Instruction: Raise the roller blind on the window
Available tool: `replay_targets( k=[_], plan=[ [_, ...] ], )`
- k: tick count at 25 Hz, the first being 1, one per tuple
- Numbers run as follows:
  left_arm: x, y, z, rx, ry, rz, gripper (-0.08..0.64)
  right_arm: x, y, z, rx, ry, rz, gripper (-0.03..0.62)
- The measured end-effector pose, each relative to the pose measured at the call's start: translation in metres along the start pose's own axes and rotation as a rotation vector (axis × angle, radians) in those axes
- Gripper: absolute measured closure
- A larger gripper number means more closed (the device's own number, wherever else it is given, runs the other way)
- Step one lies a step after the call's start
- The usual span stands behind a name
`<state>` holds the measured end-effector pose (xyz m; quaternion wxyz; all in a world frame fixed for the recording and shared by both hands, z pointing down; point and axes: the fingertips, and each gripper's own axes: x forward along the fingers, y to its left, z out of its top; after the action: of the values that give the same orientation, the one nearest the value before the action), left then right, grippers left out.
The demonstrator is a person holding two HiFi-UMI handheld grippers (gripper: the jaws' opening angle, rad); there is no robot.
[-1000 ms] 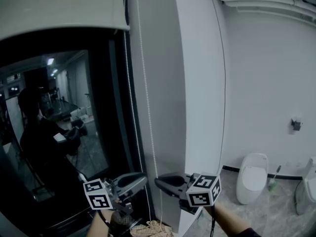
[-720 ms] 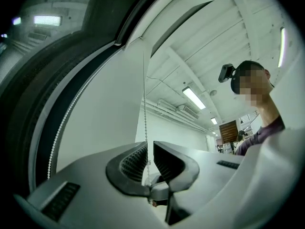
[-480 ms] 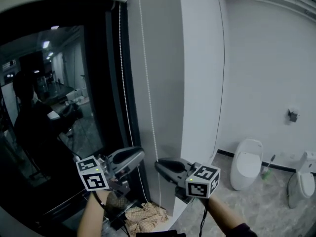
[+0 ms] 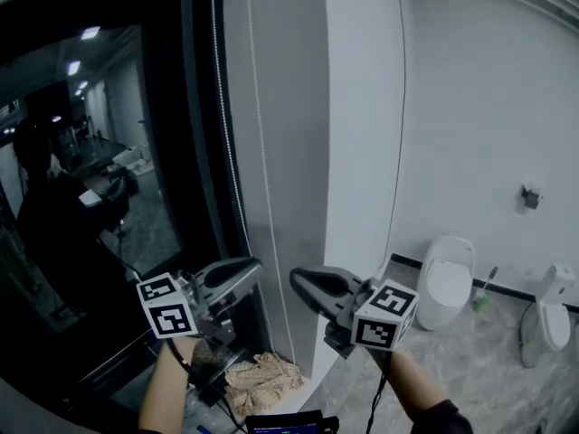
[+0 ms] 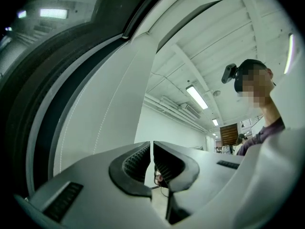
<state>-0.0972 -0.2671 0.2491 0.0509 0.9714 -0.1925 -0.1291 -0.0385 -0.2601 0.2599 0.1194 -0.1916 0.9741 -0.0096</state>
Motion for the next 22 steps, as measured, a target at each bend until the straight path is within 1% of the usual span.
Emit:
replay_targets(
  k=[3, 6, 22],
  plan=[
    [0.002, -0.003, -0.004, -0.002, 0.006, -0.012, 0.548, 0.001, 0.01, 0.008, 0.014, -0.018, 0.039, 0.583],
    [0.003, -0.005, -0.005, -0.007, 0.004, -0.016, 0.548, 0.002, 0.013, 0.015, 0.016, -0.025, 0.057, 0.583],
    [0.001, -0.006, -0.009, -0.013, 0.019, -0.021, 0.548, 0.006, 0.013, 0.017, 0.038, -0.024, 0.073, 0.583]
  ],
)
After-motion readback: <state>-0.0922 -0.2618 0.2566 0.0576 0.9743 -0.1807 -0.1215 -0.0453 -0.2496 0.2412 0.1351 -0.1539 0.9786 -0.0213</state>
